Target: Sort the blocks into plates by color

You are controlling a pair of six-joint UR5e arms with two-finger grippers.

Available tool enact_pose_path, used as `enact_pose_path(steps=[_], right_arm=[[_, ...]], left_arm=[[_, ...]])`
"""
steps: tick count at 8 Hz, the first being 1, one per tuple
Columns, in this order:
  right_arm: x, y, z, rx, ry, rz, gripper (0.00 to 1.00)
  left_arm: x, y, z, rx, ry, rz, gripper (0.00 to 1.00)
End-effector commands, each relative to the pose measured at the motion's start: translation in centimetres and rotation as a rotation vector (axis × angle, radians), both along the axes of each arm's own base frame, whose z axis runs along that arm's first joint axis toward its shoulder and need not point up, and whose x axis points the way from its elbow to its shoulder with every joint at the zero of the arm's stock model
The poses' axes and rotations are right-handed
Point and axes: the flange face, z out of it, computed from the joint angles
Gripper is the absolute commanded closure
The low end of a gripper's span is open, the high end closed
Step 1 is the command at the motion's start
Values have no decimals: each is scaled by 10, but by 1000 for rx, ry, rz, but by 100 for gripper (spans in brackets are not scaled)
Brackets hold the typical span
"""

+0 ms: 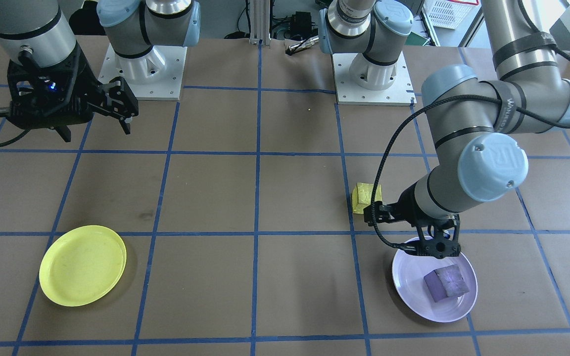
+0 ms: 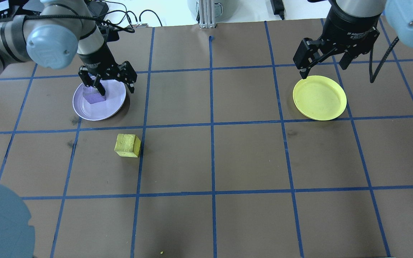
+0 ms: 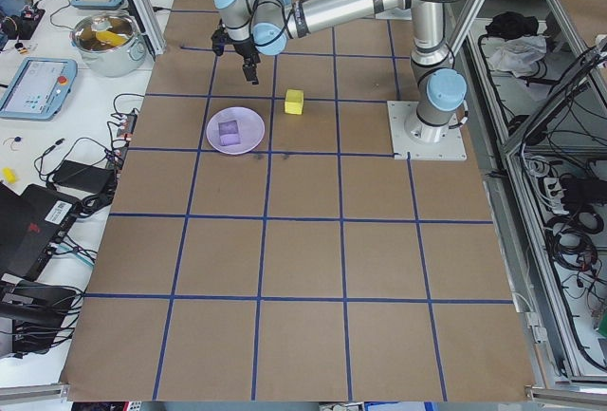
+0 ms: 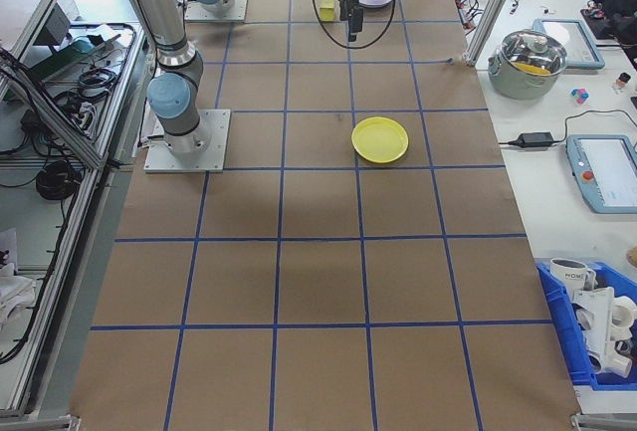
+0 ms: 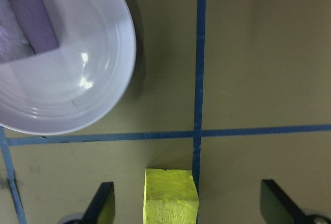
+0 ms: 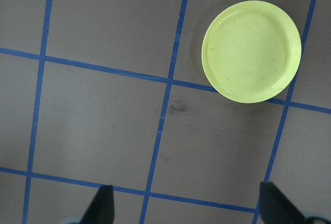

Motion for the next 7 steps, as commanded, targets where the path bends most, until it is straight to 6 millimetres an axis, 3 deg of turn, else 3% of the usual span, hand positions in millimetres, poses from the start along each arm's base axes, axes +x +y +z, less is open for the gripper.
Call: enact_pose_path(steps=[1,3,5,7], right_arm=[[0,0,-1,3,-2,0,0],[0,0,-1,4,0,0,0],[0,0,-1,3,0,0,0],[0,0,-1,3,0,0,0]], left_arm=[[-4,55,-43,74,32,-130,0],[-7,77,-55,80,31,-134,0],[-3,93,-95,84,14,-130,0],[-2,101,-103,100,13,-125,0]])
